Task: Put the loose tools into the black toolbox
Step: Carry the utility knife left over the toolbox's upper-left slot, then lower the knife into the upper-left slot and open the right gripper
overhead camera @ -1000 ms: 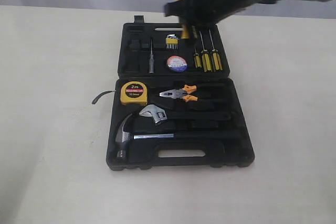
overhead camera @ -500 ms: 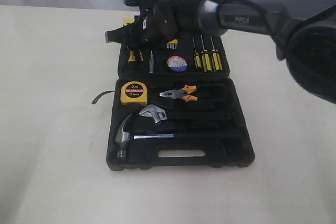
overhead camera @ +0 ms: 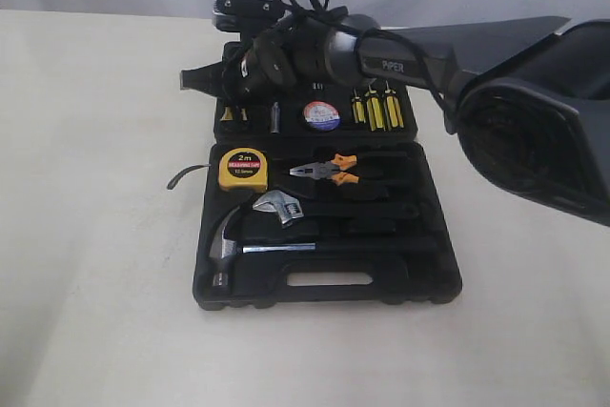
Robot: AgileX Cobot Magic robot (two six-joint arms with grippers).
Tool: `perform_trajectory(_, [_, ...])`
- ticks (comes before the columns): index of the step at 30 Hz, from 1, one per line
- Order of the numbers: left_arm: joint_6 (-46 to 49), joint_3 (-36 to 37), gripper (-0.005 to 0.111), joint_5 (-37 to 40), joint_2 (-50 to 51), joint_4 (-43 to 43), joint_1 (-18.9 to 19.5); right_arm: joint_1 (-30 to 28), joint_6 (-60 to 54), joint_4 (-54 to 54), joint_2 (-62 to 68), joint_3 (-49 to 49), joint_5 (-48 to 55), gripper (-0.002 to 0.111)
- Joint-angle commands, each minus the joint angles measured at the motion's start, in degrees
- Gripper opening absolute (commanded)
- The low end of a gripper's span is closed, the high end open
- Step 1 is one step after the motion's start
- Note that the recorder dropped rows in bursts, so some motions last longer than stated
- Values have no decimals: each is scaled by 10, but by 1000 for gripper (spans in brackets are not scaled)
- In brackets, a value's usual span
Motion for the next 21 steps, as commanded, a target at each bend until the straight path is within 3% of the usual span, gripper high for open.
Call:
perform_trajectory(1, [0,2,0,-2,-1,4,-3,-1,48,-79,0,-4,41,0])
perform_trajectory(4, [0,2,0,-2,-1,4,-3,0,58,-97,0,-4,36,1])
perform_trajectory(6, [0,2,0,-2,-1,4,-3,0,54,-97,0,-4,33,16])
perform_trajectory(11, [0,2,0,-2,-1,4,-3,0,50,-97,0,-4,33,76])
perform_trajectory(12, [0,2,0,-2,-1,4,-3,0,50,-96,0,-4,33,81])
perform_trajectory(16, [0,2,0,-2,-1,4,-3,0,50,-96,0,-4,27,74])
perform_trajectory(21, [0,2,0,-2,-1,4,-3,0,50,-96,-1,-4,11,44])
